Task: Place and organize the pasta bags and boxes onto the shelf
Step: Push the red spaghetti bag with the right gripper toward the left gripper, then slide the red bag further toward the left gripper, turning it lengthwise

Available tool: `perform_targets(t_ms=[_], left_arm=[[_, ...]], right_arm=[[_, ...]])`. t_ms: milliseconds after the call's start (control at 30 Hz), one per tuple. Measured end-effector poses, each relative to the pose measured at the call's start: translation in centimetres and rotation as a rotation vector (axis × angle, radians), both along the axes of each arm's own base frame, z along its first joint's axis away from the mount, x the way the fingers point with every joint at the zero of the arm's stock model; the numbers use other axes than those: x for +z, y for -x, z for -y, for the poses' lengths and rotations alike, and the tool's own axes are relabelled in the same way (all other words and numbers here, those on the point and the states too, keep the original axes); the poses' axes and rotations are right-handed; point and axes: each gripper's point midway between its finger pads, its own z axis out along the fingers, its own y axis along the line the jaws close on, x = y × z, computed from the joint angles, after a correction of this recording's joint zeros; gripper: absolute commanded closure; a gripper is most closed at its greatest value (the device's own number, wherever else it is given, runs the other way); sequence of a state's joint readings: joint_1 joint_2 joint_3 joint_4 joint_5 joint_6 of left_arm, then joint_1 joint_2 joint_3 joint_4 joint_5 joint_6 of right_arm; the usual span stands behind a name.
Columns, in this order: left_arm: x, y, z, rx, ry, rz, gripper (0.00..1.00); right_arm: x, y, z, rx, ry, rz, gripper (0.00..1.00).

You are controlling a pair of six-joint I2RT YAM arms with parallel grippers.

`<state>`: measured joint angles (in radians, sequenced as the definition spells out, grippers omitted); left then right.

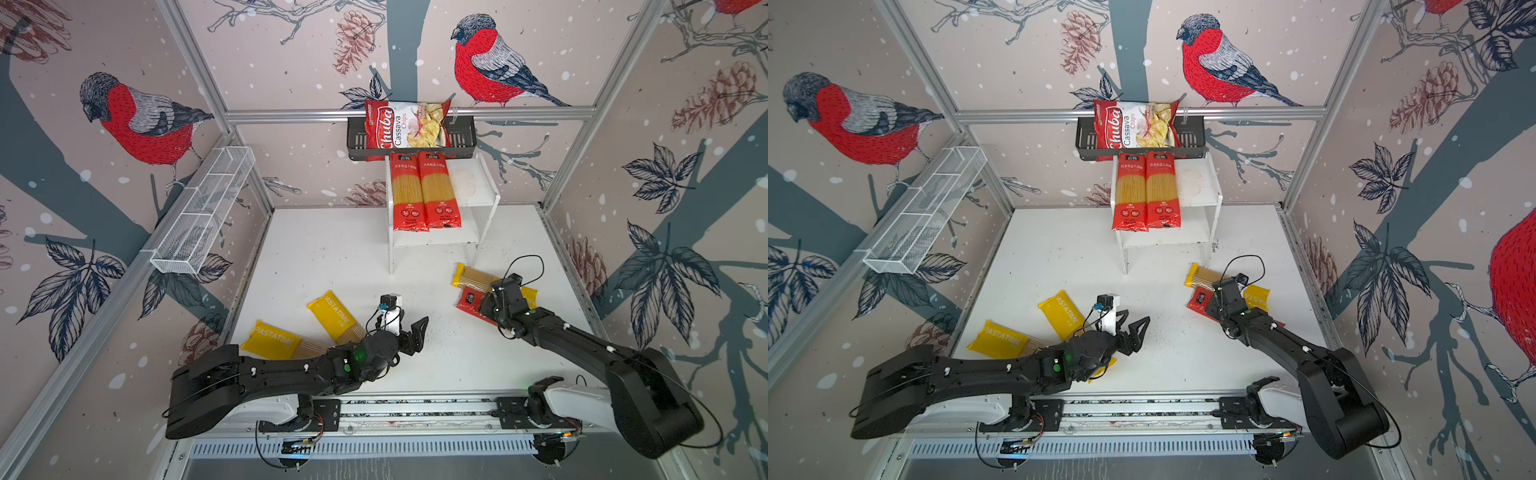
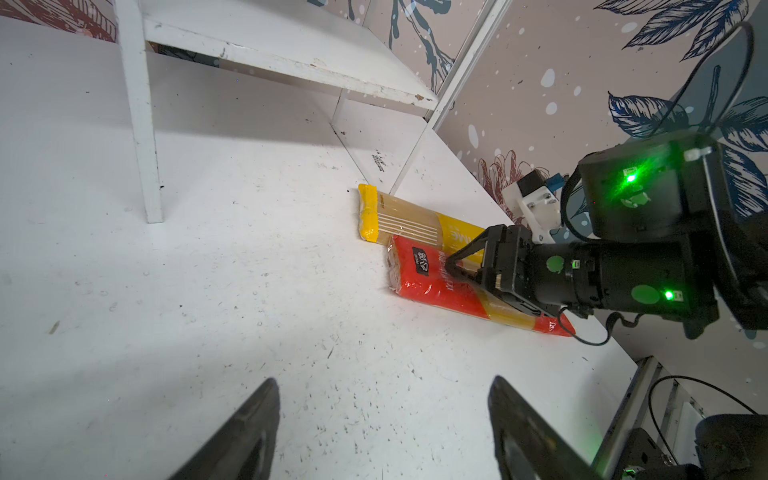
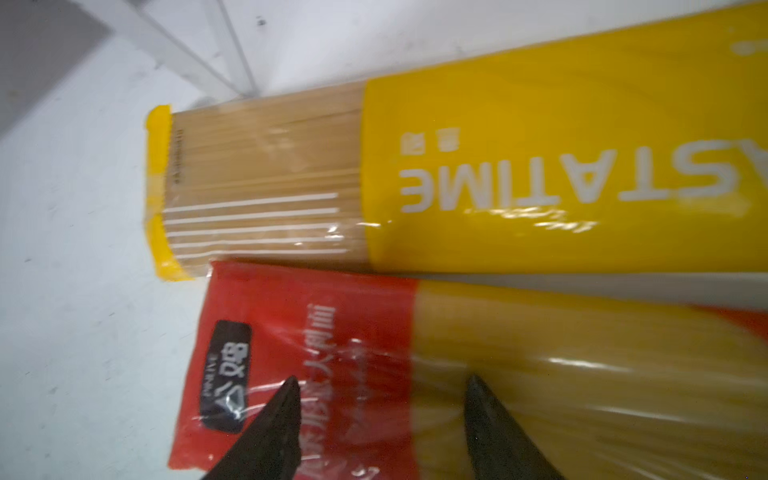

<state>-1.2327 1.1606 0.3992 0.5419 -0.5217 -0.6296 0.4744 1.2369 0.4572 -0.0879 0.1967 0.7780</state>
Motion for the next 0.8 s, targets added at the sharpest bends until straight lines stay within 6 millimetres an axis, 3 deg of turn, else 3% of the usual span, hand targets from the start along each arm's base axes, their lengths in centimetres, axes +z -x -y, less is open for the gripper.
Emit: perform_targets(t_ms=[400,533,667,733,800], left_arm=[[-1.8,-1.6,-1.7,0.001,0.089,-0.125,0.24],[-2.3,-2.2,-3.3,0.039,0.144,-0.167,0.25],[-3.2,-2.2,-4.1,0.053,0.170,-0.211,0.27],[-3.7,-2.2,-3.7,0.043,0.173,-0.240,0.28],[-4.8,-1.8,-3.0,0.016,0.161,-0.275,0.28]], right_arm=[[1.2,0.2,-15.9,0.216,-0.333,0.017,0.40],[2.5,0.5,-19.8,0.312,-0.454,-0.046,0.39],[5.4,0.5,-20.7,0.410,-0.476,-0.051,0.38],[6.4,-0.5,-18.9,0.399,-0.451,-0.019,0.38],[6.0,-1.0,-16.0,0.365,-0.405,-0.018,0.38]])
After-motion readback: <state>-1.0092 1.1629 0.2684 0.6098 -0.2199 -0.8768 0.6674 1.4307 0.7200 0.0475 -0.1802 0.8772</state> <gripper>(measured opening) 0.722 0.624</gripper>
